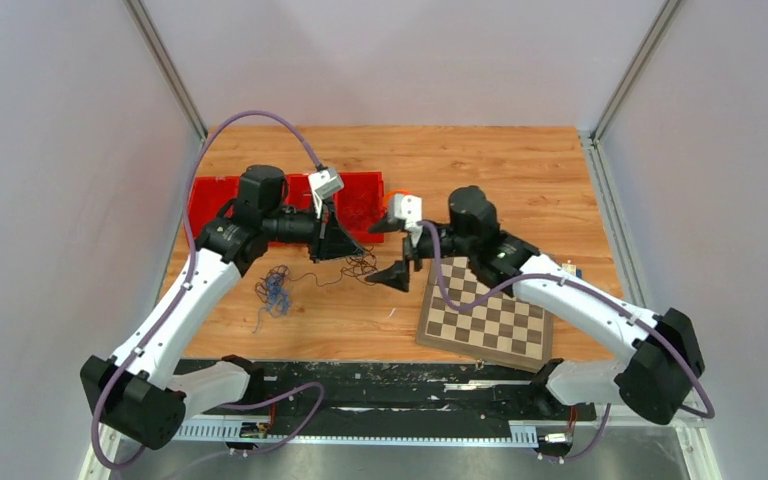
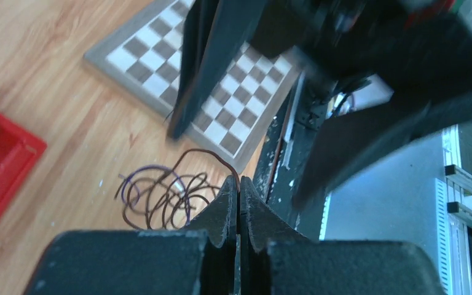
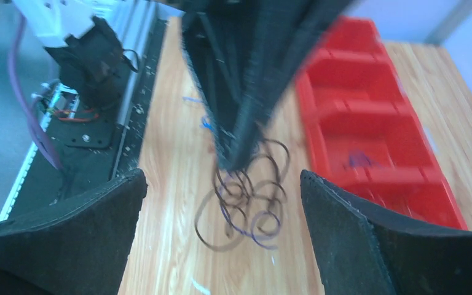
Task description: Untangle the cables
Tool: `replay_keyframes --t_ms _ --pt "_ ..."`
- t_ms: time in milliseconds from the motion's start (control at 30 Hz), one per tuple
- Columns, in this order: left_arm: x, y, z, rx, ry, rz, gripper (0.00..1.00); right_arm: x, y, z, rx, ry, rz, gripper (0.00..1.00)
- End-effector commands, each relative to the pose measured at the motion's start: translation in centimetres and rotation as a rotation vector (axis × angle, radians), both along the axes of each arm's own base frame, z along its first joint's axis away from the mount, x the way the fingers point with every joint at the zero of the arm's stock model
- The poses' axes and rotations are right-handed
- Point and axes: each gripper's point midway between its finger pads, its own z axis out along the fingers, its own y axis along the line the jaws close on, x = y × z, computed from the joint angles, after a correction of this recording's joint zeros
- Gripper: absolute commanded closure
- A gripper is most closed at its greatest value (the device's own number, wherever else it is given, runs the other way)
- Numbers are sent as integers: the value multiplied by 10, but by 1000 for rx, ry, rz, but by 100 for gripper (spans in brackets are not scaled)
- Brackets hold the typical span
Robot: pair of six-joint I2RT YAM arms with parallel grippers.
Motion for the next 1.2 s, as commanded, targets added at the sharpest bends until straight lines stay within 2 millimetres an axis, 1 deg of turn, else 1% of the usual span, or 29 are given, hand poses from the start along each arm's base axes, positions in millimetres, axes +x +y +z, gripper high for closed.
replay_keyframes --t_ms 0,67,100,167,200,233,267,300,333,367,400,433,500,533,567,600,633,667,700,733,767,800,867,900,967,1000,1100,1167 --pt "-23 -4 43 -92 -21 -100 100 3 45 37 132 -152 34 0" --pt "-24 -6 58 -128 -39 -101 100 5 60 36 153 -122 50 0" --pt "-25 -6 64 -141 -36 -95 100 6 68 33 153 -112 58 5" --pt "-26 -5 81 -170 -81 -91 100 15 79 22 137 -59 26 24" --pt "-27 -4 91 -188 -111 -94 100 21 82 10 115 -16 3 34" --pt "-25 -1 103 -207 -123 -78 100 24 81 -4 90 20 -17 42" --pt "-26 1 119 -240 -168 -89 100 25 79 -17 73 36 -27 48" --pt "-20 9 128 -260 -161 -53 100 25 75 -29 62 48 -34 58" --pt "-19 13 144 -291 -202 -57 100 25 71 -40 58 61 -43 68" --pt "-10 23 152 -316 -158 -3 100 25 69 -48 61 70 -47 79" --pt "-7 27 167 -348 -213 -13 100 22 67 -59 46 92 -44 84" --pt "0 36 181 -376 -225 22 100 20 66 -71 20 118 -35 87" --pt "5 45 198 -391 -254 42 100 13 65 -98 -39 181 -10 87" --pt "5 47 210 -394 -284 45 100 11 64 -111 -65 204 -5 86" --pt "7 50 216 -393 -296 58 100 10 63 -123 -89 222 -3 85" --pt "8 52 229 -396 -327 64 100 9 62 -135 -113 239 -3 84" --pt "12 56 235 -400 -331 91 100 9 60 -146 -136 257 -8 83" --pt "15 58 245 -404 -352 106 100 8 58 -157 -158 279 -9 82" --pt "22 63 250 -412 -344 138 100 8 56 -168 -182 304 -12 81" --pt "24 68 259 -419 -354 161 100 6 54 -176 -199 328 -13 79" --pt "34 76 262 -417 -359 200 100 6 53 -183 -213 349 -14 78" --pt "35 79 267 -415 -373 214 100 5 52 -187 -222 361 -17 77" --pt "47 92 265 -400 -358 277 100 6 50 -190 -228 373 -24 76" --pt "52 96 261 -396 -334 299 100 7 50 -187 -227 375 -26 74" --pt "62 106 253 -384 -304 350 100 8 51 -179 -225 377 -20 73" --pt "69 115 249 -378 -297 389 100 8 51 -176 -227 374 -19 72" --pt "88 134 237 -368 -260 478 100 9 48 -167 -246 371 -16 64" --pt "98 146 225 -346 -241 527 100 11 45 -160 -251 371 -20 62"
